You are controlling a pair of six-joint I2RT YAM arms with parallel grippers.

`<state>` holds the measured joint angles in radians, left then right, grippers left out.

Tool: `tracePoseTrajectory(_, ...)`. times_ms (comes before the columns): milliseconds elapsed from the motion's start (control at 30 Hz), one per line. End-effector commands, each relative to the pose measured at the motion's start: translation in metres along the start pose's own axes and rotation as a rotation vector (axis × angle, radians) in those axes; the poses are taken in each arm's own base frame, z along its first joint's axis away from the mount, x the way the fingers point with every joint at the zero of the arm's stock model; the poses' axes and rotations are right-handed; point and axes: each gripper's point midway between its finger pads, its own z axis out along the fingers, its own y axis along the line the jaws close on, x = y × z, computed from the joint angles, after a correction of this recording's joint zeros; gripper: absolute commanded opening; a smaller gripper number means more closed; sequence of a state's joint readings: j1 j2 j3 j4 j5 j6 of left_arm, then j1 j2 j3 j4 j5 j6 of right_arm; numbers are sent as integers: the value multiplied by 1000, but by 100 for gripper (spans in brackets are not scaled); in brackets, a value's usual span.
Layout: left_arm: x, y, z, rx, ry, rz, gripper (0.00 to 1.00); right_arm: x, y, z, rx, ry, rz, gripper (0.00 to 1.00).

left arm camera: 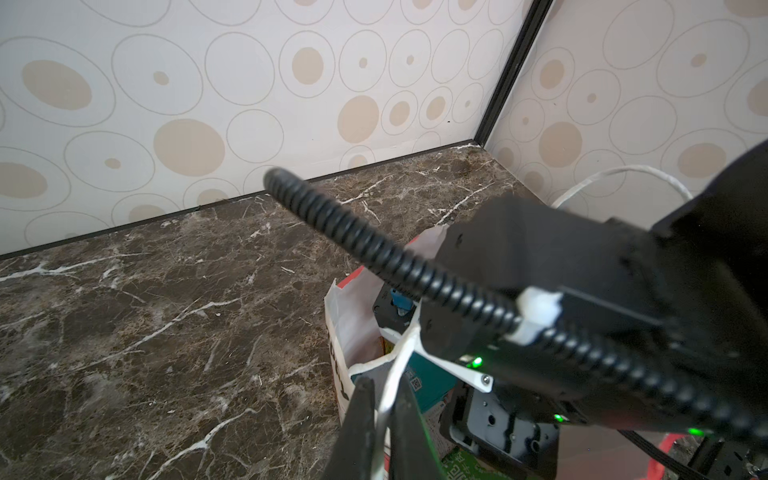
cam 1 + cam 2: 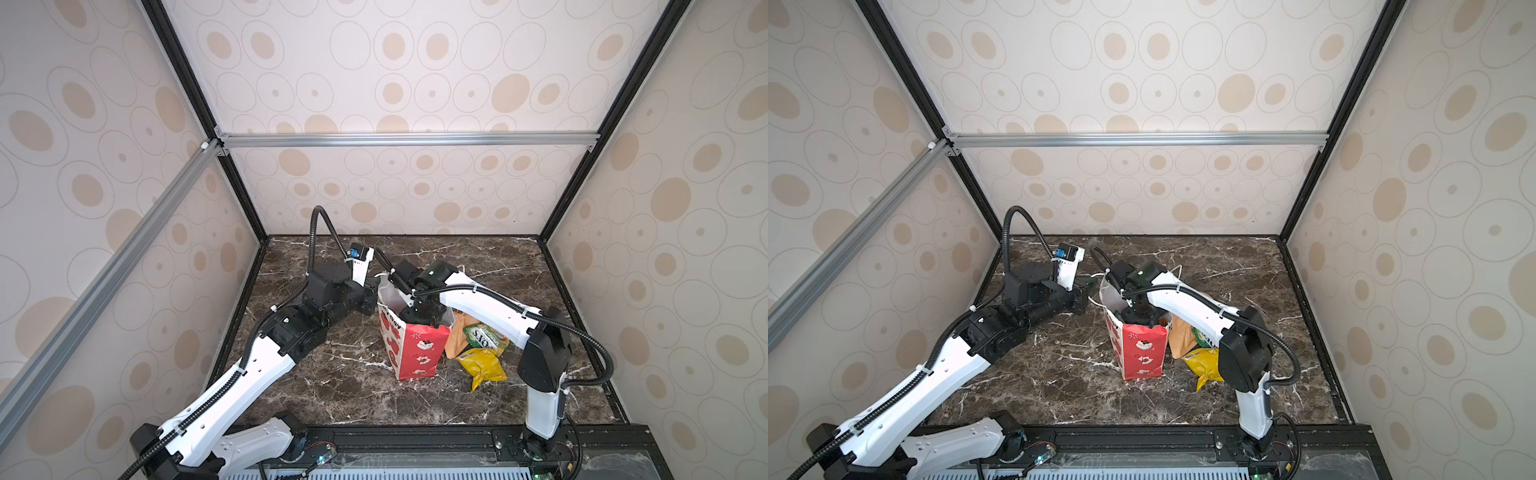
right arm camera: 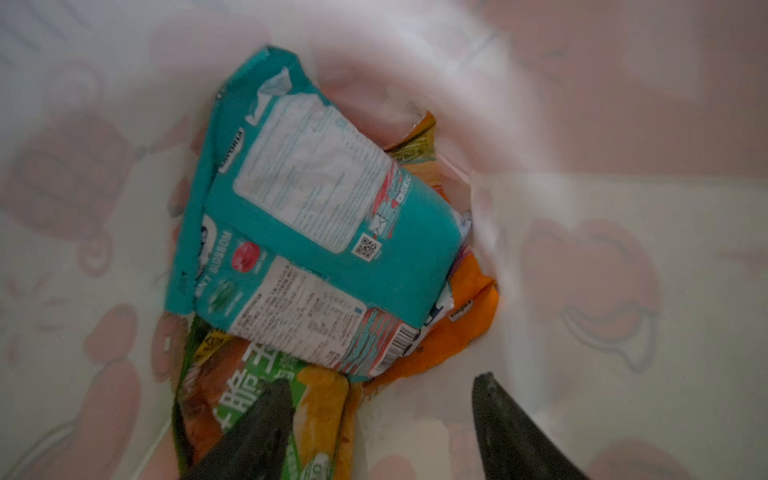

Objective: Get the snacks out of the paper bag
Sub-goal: 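Lower the right gripper into the bag and close it on the teal packet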

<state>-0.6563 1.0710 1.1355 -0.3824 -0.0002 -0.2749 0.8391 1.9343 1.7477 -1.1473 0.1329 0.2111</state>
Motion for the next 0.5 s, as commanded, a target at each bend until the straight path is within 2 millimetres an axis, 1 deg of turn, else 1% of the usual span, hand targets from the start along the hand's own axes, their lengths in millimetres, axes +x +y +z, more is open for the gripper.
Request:
tracePoseTrajectory(0,-6,0,-6,7,-19,-15,10,1,10,23,-15,7,23,72)
tracePoseTrajectory(133,-4,1,-7,6,-17,-16,10,5,22,45,-69,12,65,72)
tracePoseTrajectory(200,-5,1,-7,6,-18,-17,10,9,24,55,-77,19,87,72)
tracePoseTrajectory(333,-4,1,-7,6,-17,-16,10,22,25,77,-73,45,128,72)
tracePoseTrajectory(467,-3,0,-5,12,-15,-15,9,32,34,93,-117,76,156,68)
